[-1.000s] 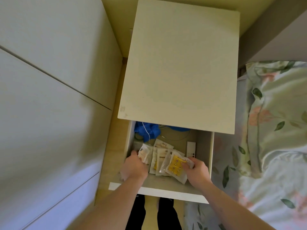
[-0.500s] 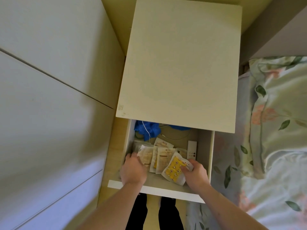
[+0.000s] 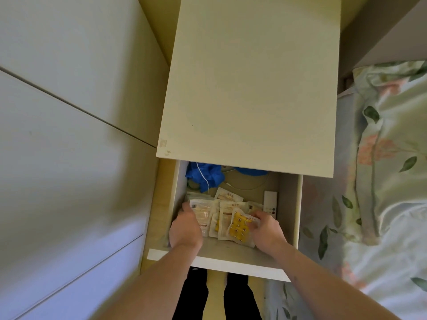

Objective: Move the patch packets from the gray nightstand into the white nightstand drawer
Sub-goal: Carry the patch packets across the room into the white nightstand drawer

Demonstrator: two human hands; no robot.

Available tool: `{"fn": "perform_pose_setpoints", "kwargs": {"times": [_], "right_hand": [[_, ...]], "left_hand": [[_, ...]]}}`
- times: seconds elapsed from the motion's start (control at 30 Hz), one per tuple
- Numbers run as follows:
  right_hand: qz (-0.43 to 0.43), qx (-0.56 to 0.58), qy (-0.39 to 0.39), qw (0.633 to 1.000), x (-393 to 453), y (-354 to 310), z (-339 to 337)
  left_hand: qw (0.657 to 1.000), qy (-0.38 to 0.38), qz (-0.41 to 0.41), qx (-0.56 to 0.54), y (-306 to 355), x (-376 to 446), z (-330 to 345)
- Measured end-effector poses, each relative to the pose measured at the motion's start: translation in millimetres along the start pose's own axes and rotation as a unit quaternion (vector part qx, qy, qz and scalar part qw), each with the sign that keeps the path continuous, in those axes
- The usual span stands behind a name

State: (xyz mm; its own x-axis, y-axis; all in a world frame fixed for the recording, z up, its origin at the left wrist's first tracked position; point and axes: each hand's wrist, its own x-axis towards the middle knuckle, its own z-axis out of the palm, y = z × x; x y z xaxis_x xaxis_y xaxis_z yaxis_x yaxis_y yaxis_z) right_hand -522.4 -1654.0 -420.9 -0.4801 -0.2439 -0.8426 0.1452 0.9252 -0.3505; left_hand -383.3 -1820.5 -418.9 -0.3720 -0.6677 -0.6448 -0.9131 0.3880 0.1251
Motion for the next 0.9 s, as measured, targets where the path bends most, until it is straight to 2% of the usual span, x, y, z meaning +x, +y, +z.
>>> {"fn": "perform_pose_setpoints", "kwargs": {"times": [0.1, 0.23, 0.4, 0.57, 0.73, 0.9], "right_hand": [[0.011, -0.027, 0.000, 1.000, 4.0, -3.1, 7.9], [-0.017, -0.089, 0.019, 0.996, -3.8, -11.5, 11.7], [-0.054, -0.087, -0.015, 0.995, -20.6, -13.0, 7.5], [-0.034, -0.078, -0.024, 0.996, -42.0, -6.5, -10.8], [-0.027, -0.075, -0.027, 0.996, -119.0, -19.8, -44.7], [-0.067, -0.062, -0.010, 0.996, -222.0, -36.1, -77.5]], "left_hand": [[1.000, -0.011, -0.005, 0.007, 2.4, -2.0, 2.3], [1.000, -0.008, -0.016, 0.006, 5.0, -6.8, 1.5], [1.000, -0.026, -0.016, 0.006, 7.0, -13.8, -5.9], [0.999, -0.048, 0.003, -0.011, 4.2, -25.9, -24.6], [0.994, -0.060, 0.086, -0.013, 9.9, -82.3, -83.4], [0.982, -0.052, 0.184, 0.005, 21.4, -158.6, -156.2]]}}
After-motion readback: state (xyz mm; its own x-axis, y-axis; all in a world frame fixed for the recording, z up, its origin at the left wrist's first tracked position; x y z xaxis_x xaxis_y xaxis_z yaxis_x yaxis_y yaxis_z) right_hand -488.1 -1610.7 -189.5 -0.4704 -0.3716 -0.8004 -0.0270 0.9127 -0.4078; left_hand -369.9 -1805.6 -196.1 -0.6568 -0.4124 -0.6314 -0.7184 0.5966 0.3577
